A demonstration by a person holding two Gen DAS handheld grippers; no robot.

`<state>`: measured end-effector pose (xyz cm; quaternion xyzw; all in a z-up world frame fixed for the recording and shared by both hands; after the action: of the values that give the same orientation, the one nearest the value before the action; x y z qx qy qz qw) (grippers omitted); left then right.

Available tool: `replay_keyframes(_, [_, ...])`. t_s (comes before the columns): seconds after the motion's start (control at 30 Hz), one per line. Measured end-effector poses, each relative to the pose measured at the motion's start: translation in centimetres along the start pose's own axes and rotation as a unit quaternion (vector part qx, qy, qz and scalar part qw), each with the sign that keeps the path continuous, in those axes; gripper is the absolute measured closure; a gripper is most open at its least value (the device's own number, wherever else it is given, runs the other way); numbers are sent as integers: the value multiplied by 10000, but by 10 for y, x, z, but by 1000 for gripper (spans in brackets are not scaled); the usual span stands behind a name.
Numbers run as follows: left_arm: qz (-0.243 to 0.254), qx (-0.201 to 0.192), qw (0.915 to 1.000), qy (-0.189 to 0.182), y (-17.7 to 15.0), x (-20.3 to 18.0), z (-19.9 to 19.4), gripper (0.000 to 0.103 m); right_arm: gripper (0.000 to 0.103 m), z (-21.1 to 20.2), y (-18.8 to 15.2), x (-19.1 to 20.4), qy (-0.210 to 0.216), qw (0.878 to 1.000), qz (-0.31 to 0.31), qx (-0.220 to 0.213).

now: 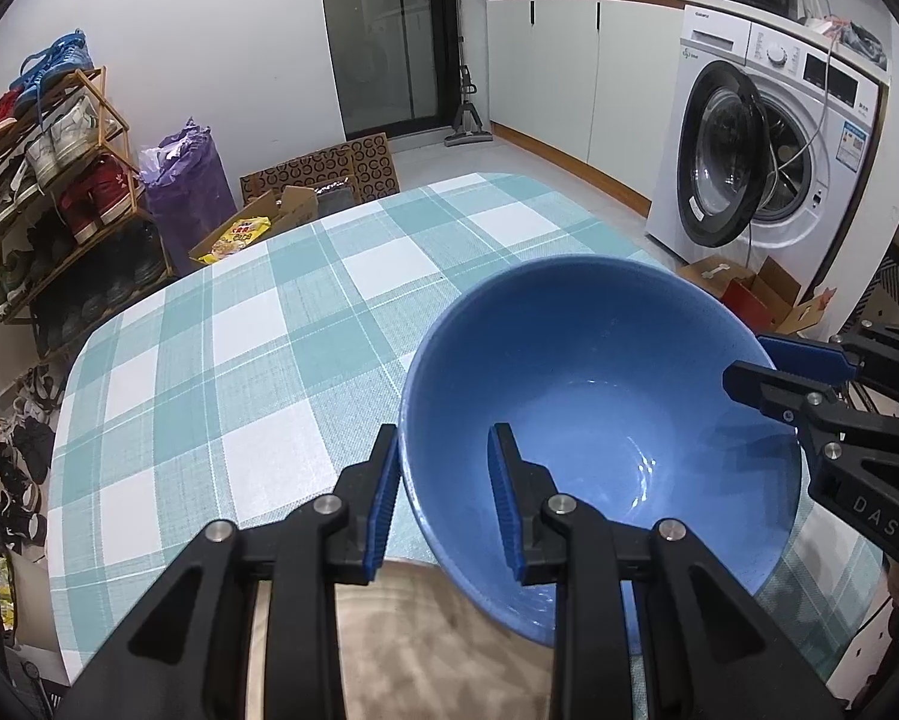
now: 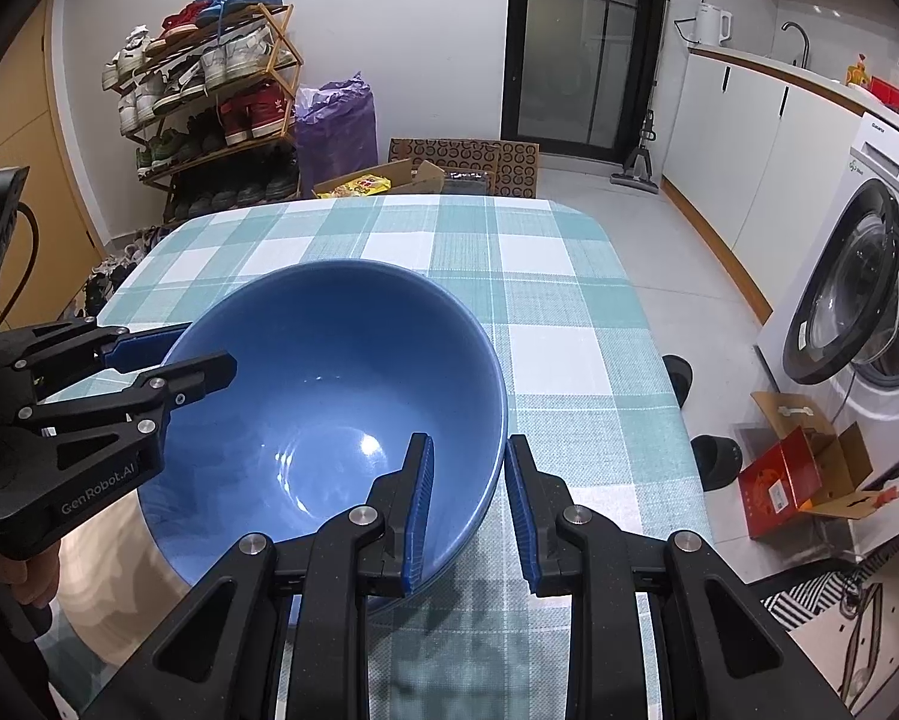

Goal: Organize plates and bowls
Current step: 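Lower the held blue bowl into the other blue bowl with both tools, then open both tools and pull them back from the nested bowls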

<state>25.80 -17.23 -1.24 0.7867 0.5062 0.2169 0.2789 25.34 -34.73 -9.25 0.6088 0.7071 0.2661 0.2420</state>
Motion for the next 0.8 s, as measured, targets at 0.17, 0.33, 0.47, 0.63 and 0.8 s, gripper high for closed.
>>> replay_keyframes(0.17, [-16, 46, 10000, -19, -2, 0, 2, 76, 78, 0, 1, -1, -16, 10000, -8, -15])
replay_keyframes(0.33, [-62, 67, 9999, -81, -2, 2, 2, 76, 78, -1, -1, -4, 29, 10000, 32, -33])
replay_keyframes(0.47, [-91, 73, 9999, -118, -2, 2, 1, 73, 74, -1, -2, -4, 83, 10000, 33, -43])
replay_keyframes(0.63, [-213, 39, 9992, -324, -2, 4, -3, 60, 63, -3, -2, -2, 245, 9996, 47, -133])
replay_keyframes(0.8, [-302, -109, 9988, -364, 0, 7, -17, 49, 45, -12, 1, 2, 403, 9987, 11, -309])
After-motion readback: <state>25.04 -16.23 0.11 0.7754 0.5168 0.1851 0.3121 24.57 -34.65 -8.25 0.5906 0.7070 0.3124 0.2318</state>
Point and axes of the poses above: each gripper's, at about its wrist camera, not at the fingertips, and z roughly the way its jaws point, x to its left, y to its top, the point moved 6 cm from there along z, roughly the way its jaws point, and after that the axes turned 2 degrees about y, right-handed, at the moved point
